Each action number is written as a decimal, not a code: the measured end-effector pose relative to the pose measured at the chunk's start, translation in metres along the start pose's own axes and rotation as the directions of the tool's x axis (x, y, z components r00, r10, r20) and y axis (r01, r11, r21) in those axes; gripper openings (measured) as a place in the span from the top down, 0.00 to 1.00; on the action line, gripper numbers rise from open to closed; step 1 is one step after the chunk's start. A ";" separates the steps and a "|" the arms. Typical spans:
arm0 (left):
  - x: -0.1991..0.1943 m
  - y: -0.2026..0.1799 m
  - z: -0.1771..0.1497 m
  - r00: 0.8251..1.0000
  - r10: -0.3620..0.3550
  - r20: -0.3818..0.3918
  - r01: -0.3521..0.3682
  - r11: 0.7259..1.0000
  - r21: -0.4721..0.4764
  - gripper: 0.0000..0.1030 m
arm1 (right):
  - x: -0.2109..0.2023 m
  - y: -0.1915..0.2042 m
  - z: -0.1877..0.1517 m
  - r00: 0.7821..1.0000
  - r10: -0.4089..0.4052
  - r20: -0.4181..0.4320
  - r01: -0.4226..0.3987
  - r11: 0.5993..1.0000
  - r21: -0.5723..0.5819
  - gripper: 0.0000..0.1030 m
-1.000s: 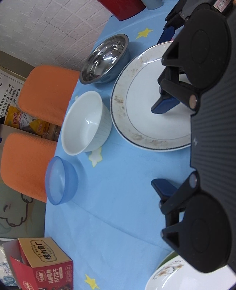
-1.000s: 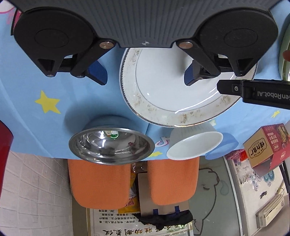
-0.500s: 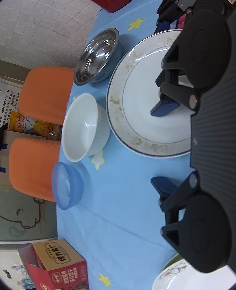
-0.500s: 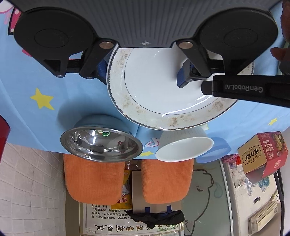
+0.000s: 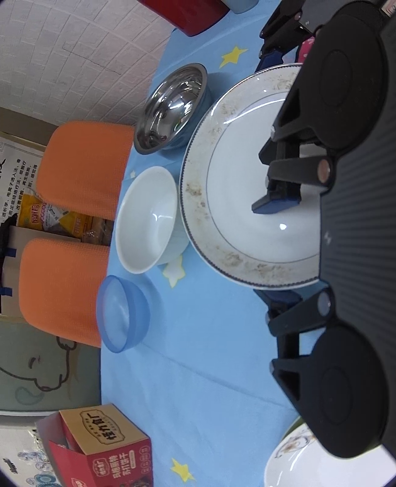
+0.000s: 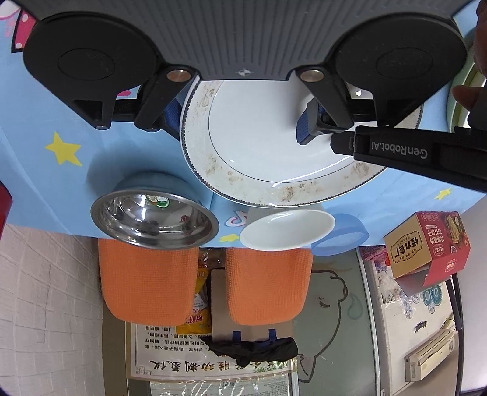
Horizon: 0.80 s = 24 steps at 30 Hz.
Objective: Organize plates and bowls
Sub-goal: 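Carry the gold-rimmed plate onto the plate stack with both grippers and open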
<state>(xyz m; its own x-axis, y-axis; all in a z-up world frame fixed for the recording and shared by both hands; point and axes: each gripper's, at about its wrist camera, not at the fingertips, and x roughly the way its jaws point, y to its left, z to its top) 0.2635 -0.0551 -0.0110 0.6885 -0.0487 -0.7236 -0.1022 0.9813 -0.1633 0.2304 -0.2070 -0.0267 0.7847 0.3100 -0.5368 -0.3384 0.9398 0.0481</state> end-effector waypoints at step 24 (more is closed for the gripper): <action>-0.123 0.152 -0.052 0.991 0.094 0.097 -0.084 0.991 -0.099 0.62 | -0.064 0.168 -0.017 0.991 0.107 0.078 -0.101 0.992 -0.072 0.00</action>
<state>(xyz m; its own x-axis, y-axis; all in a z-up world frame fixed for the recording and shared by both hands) 0.1261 0.0907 0.0180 0.7424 0.0622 -0.6670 -0.2306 0.9586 -0.1673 0.1150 -0.0714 0.0015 0.7820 0.4189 -0.4615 -0.4528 0.8907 0.0412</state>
